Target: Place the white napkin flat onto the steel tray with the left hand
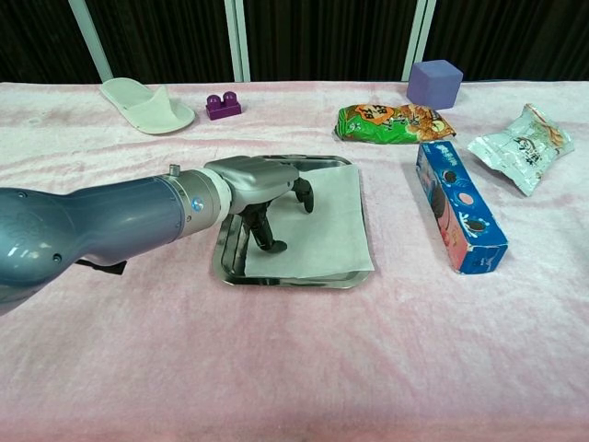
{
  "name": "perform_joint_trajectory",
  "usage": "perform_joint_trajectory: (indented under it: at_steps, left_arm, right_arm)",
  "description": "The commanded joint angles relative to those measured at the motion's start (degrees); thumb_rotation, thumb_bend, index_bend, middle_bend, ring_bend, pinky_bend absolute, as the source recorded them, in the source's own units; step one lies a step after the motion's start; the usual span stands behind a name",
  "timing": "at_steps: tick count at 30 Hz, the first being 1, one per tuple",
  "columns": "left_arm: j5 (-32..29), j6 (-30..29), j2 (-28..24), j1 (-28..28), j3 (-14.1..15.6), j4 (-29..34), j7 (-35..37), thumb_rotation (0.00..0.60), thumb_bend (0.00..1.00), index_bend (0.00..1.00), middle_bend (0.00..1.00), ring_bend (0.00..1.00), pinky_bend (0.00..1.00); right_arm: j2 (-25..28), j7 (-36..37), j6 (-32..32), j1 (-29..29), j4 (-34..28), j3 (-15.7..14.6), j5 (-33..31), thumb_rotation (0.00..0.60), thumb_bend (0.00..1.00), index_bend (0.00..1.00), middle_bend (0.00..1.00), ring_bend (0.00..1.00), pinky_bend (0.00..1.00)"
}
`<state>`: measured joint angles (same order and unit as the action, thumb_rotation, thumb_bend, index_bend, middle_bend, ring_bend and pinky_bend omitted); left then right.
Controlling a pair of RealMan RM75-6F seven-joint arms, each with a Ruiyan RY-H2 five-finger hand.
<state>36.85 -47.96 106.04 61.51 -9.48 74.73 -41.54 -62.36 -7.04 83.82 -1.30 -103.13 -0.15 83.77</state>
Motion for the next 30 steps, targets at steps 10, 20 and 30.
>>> perform_joint_trajectory:
  at_steps: [10,20,30]
  left_arm:
    - [-1.1,-0.2,-1.2,0.5,0.7,0.2,-0.6,0.6,0.28,0.25,0.19,0.07,0.21]
    - [-1.1,0.2,-2.2,0.7,1.2,1.7,-0.3,0.6,0.28,0.25,0.19,0.06,0.2]
    - [-1.2,1.3,-3.8,1.2,2.3,2.3,-0.3,0.6,0.28,0.25,0.19,0.06,0.2]
  right_arm:
    - [-0.1,-0.2,-0.1,0.1,0.0,0.0,0.0,0.6,0.31,0.0,0.0,0.05,0.16]
    - [-0.1,-0.2,0.0,0.0,0.0,0.0,0.1,0.6,0.31,0.0,0.0,0.05,0.16]
    - [-0.2,-0.3,0.0,0.0,0.0,0.0,0.0,0.6,0.31,0.0,0.0,0.05,0.16]
